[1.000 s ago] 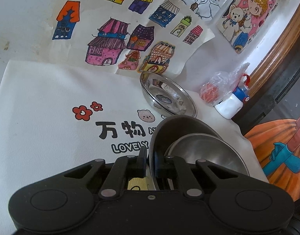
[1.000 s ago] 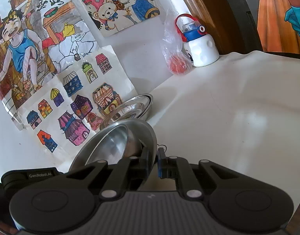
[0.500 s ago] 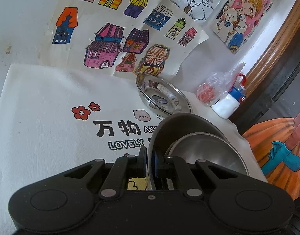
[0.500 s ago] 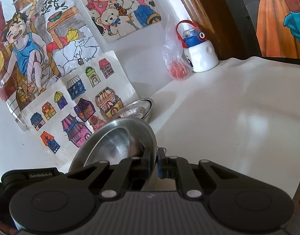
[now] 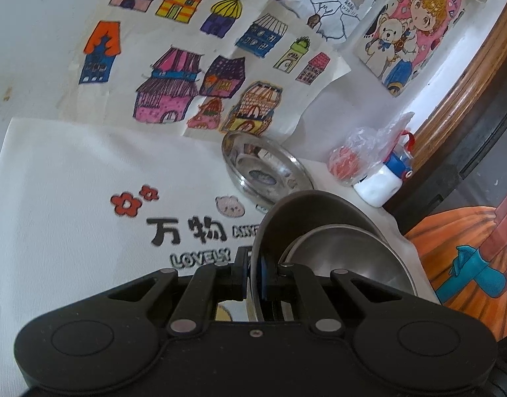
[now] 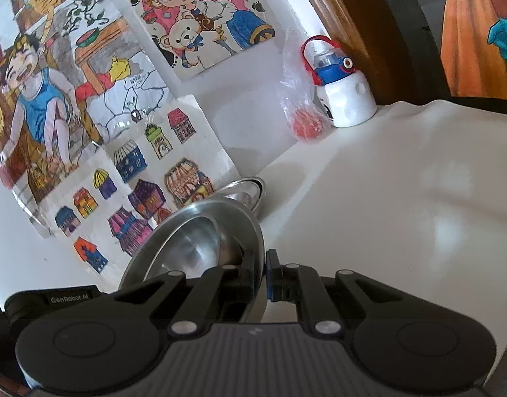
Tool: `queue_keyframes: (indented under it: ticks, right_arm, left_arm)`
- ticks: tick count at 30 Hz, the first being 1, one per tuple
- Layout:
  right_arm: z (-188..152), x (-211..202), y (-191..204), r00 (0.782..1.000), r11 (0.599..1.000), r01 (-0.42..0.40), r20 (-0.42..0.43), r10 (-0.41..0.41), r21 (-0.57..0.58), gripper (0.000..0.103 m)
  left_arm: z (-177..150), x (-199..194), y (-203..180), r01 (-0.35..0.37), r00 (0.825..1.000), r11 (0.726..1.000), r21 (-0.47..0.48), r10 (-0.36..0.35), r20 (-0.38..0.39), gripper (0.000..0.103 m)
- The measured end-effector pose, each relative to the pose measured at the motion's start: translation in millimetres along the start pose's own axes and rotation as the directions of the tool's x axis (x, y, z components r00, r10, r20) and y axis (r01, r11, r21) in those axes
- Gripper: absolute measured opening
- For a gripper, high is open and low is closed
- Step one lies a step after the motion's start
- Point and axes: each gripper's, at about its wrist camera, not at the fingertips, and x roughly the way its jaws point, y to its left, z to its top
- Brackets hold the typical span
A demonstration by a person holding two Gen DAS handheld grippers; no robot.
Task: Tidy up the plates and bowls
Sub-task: 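Lift the nested bowl stack with both grippers and lower it onto the plate stack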
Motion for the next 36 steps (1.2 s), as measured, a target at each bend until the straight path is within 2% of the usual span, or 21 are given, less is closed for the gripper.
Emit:
queue_keyframes:
  ticks: [8,13,36]
  right_arm:
    - [24.3,20.4,0.3,1.0,1.0,-0.014,-0.007,0.014,-0.008,0.01]
    - [44.2,43.2,-4.1,0.998,0.998,-0.047,-0.042,0.048,0.029,0.01]
    - [106.5,135.3,18.3,0.996,0.997,-0.06,-0.071,0.056,-0.057,0.009]
  left_arm:
    - [22.1,13.6,-10.4,-0.008,1.0,1.0,0.009,0.008,0.014,0.005]
    - [36.6,24.7,-10.7,-0.006,1.0,1.0,-0.013,0.007,0.025,0.005]
    - [100.6,91.2,-15.2,-0.058,0.996,0.998,-0.026,0.06,0.066,0.005]
